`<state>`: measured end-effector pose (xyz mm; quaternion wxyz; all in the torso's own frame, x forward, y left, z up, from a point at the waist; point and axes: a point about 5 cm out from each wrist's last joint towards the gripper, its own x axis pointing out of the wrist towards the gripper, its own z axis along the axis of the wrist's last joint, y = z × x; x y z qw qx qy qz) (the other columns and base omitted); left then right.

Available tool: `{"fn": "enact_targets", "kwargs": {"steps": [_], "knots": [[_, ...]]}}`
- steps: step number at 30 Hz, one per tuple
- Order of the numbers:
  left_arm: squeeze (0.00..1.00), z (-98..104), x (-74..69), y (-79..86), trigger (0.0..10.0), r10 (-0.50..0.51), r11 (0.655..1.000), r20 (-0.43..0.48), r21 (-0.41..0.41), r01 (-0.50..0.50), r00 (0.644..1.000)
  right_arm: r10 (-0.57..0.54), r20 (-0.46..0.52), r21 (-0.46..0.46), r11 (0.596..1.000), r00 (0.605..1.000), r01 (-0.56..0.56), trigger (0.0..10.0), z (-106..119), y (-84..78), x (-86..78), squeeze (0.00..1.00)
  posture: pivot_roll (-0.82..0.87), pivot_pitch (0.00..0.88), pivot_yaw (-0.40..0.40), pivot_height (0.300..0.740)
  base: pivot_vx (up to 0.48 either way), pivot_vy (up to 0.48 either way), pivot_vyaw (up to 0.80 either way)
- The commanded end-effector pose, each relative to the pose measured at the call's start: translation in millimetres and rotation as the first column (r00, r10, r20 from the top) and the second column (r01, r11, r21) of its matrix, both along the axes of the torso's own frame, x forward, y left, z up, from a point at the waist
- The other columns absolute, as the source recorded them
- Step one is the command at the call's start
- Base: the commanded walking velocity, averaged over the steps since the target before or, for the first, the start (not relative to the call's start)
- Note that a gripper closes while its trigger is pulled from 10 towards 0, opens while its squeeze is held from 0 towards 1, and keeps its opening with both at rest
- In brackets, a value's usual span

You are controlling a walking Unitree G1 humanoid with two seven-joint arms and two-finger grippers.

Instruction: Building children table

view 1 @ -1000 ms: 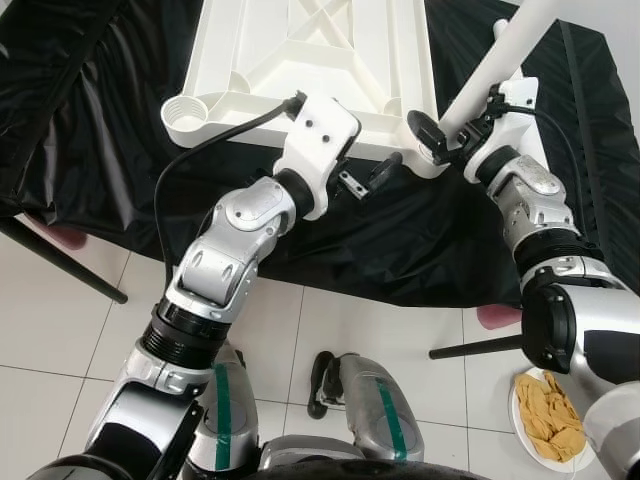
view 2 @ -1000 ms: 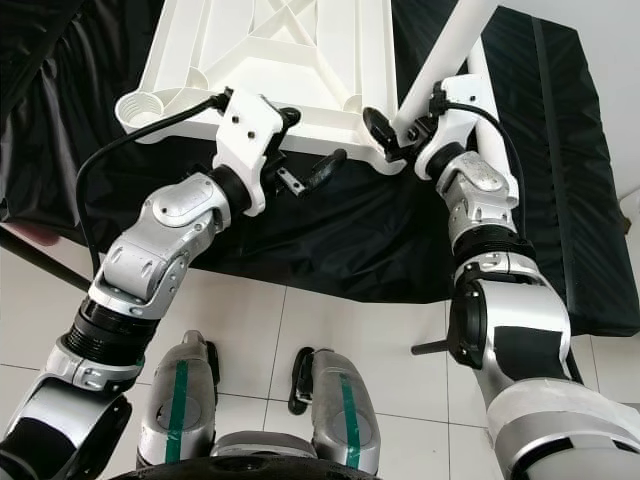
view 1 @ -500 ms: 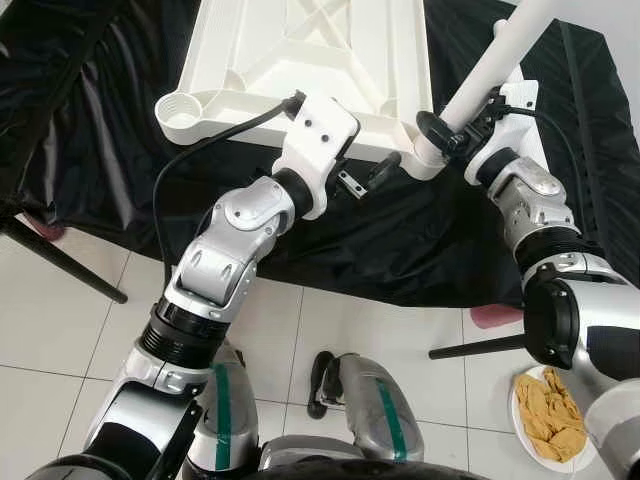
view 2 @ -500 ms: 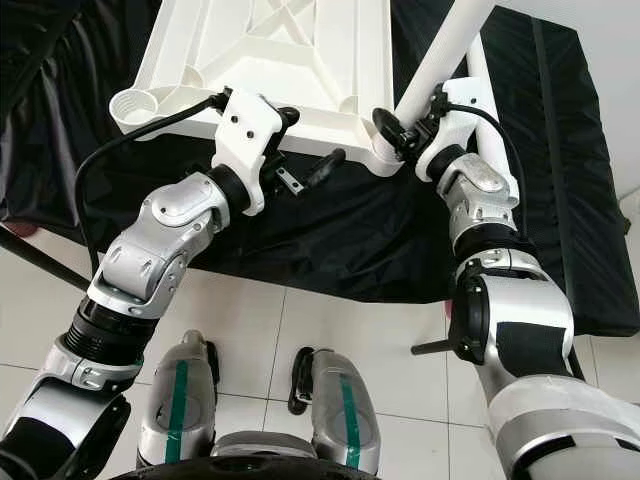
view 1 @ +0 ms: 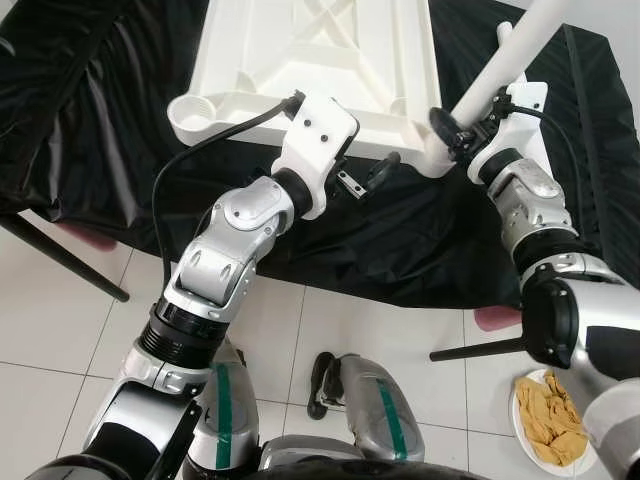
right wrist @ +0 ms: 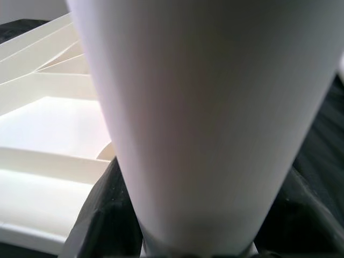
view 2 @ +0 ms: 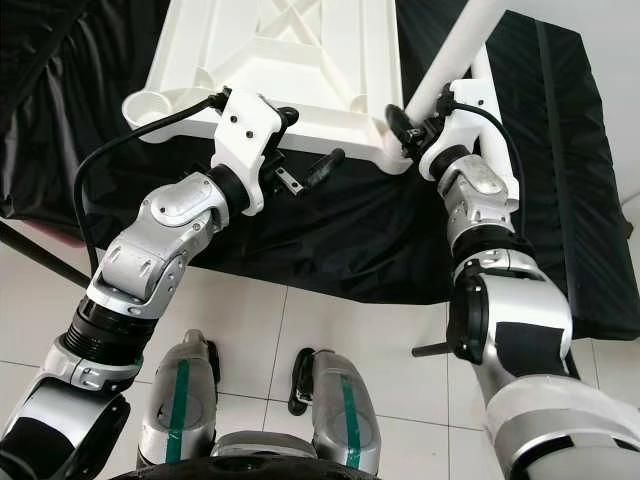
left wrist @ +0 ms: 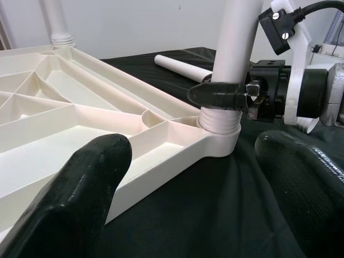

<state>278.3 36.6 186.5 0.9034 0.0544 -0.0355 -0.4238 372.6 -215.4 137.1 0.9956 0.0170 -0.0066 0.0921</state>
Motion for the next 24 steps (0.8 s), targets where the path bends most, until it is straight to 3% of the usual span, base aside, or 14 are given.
{"fn": "enact_targets", "kwargs": {"steps": [1,8,13,17,18,21,22,23,24], "knots": [[0.00,0.2,-3.4,-3.0,10.0,-0.028,1.000,-0.004,-0.002,0.028,1.000,-0.074,0.001,0.003,0.997,0.997,0.074,10.0,-5.5,-6.9,-4.2,0.00,0.14,0.056,-0.119,0.740,0.000,0.000,0.00],[0.00,-0.3,-4.0,-4.1,10.0,-0.036,0.999,-0.008,-0.002,0.036,0.999,-0.255,-0.007,0.045,0.966,0.967,0.255,10.0,-12.0,-3.8,-7.2,0.00,0.13,0.060,-0.116,0.740,0.000,0.000,0.00],[0.00,-0.7,-4.3,-4.7,10.0,-0.038,0.999,-0.010,-0.002,0.038,0.999,-0.397,-0.008,0.032,0.917,0.918,0.397,10.0,-15.7,-1.4,-10.7,0.00,0.13,0.061,-0.118,0.740,0.000,0.000,0.00],[0.00,-0.6,-4.4,-4.8,10.0,-0.038,0.999,-0.010,-0.003,0.038,0.999,-0.431,-0.003,0.030,0.902,0.902,0.431,10.0,-16.0,-0.5,-11.9,0.00,0.13,0.061,-0.119,0.740,0.000,0.000,0.00],[0.00,-0.7,-4.3,-4.8,10.0,-0.037,0.999,-0.010,-0.002,0.037,0.999,-0.486,0.004,0.026,0.873,0.874,0.486,10.0,-15.8,-1.1,-14.1,0.00,0.14,0.060,-0.119,0.740,0.000,0.000,0.00],[0.00,-0.7,-4.3,-4.8,10.0,-0.037,0.999,-0.010,-0.002,0.037,0.999,-0.486,0.004,0.026,0.873,0.874,0.486,10.0,-15.8,-1.1,-14.1,0.00,0.14,0.060,-0.119,0.740,0.000,0.000,0.00],[0.00,-0.9,-4.2,-4.7,10.0,-0.037,0.999,-0.010,-0.002,0.037,0.999,-0.539,0.005,0.029,0.842,0.842,0.539,10.0,-16.0,0.0,-16.9,0.00,0.13,0.058,-0.120,0.740,0.000,0.000,0.00],[0.00,-0.9,-4.2,-4.7,10.0,-0.037,0.999,-0.010,-0.002,0.037,0.999,-0.539,0.005,0.029,0.842,0.842,0.539,10.0,-16.0,0.0,-16.9,0.00,0.13,0.058,-0.120,0.740,0.000,0.000,0.00],[0.00,-0.9,-4.0,-4.9,10.0,-0.037,0.999,-0.010,-0.002,0.037,0.999,-0.597,0.017,0.038,0.802,0.802,0.596,10.0,-14.3,2.4,-21.0,0.00,0.14,0.054,-0.122,0.740,0.000,0.000,0.00]]}}
